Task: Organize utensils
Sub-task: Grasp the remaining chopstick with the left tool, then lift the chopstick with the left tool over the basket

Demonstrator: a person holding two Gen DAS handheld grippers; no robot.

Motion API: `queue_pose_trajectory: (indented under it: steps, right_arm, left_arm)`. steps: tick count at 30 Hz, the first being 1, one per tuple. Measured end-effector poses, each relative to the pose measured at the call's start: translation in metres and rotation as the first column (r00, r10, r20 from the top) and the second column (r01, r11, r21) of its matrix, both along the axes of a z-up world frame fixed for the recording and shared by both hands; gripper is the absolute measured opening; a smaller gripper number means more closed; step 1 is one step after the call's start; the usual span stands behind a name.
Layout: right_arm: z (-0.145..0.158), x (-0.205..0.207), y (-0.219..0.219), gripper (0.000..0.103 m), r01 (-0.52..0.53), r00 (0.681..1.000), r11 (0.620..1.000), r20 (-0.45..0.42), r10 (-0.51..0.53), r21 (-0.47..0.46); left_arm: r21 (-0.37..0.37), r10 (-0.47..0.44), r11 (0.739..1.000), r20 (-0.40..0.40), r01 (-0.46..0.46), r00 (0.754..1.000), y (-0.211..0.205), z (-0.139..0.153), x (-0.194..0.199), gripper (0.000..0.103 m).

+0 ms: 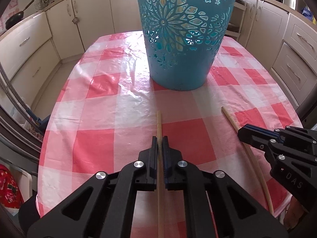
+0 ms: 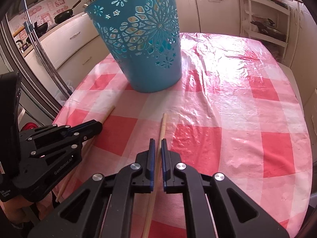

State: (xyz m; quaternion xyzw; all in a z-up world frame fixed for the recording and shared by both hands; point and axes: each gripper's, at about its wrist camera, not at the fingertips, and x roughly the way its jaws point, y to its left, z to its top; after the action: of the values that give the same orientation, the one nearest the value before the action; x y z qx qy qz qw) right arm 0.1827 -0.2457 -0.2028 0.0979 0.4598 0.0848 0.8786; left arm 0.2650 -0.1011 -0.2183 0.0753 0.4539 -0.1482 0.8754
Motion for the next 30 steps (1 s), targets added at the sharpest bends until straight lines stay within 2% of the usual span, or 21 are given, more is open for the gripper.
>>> queue_pose_trajectory:
  steps: [6,8,9,11,14,15,18,20,22,26,30]
  right_arm:
    - [-0.004,0.008,-0.001,0.007,-0.029,0.999,0.999,-0.015,0.029,-0.026]
    - [-0.005,0.005,0.001,0.007,-0.034,0.999,0.998,0.005,0.035,-0.046]
    - [-0.005,0.003,0.002,0.007,-0.036,0.999,0.998,0.013,0.037,-0.054]
    - [-0.006,0.002,0.003,0.007,-0.035,0.999,0.998,0.025,0.036,-0.056]
    - [-0.006,0.001,-0.001,0.006,-0.028,0.999,0.999,0.032,0.029,-0.032]
    - [-0.007,0.001,-0.003,0.006,-0.024,0.999,1.0,0.032,0.025,-0.018]
    - [-0.008,0.001,-0.008,0.006,-0.013,0.999,1.0,0.03,0.012,0.021]
    - [-0.008,0.001,-0.008,0.006,-0.008,0.999,1.0,0.031,0.007,0.028]
    - [-0.008,0.001,-0.008,0.006,-0.007,0.999,1.0,0.033,0.006,0.028]
    - [-0.009,0.002,-0.011,0.006,-0.001,0.999,0.999,0.032,0.0,0.048]
    - [-0.009,0.002,-0.012,0.006,0.002,0.999,0.998,0.034,-0.004,0.06]
  left_arm:
    - [0.026,0.017,0.999,0.002,-0.017,1.0,0.001,0.0,0.006,0.015]
    - [0.042,0.003,0.999,0.015,-0.003,1.0,-0.002,0.0,0.006,0.014]
    - [0.041,-0.013,0.999,0.014,0.012,1.0,-0.003,0.0,0.005,0.005]
    - [0.042,-0.034,0.999,0.009,0.033,0.999,-0.006,0.001,0.004,0.005]
    - [-0.01,-0.05,0.999,-0.009,0.05,0.999,-0.003,0.009,0.001,0.004]
    - [-0.049,-0.066,0.997,-0.012,0.065,0.998,0.0,0.016,0.0,0.004]
    - [-0.218,-0.127,0.968,0.004,0.125,0.992,0.011,0.052,-0.005,0.005]
    - [-0.331,-0.151,0.93,0.047,0.158,0.987,0.023,0.086,-0.006,0.005]
    - [-0.405,-0.144,0.896,0.121,0.181,0.982,0.033,0.127,-0.003,0.005]
    - [-0.465,-0.078,0.863,0.265,0.199,0.961,0.041,0.193,0.013,0.005]
    - [-0.489,0.017,0.854,0.366,0.177,0.93,0.034,0.23,0.043,0.005]
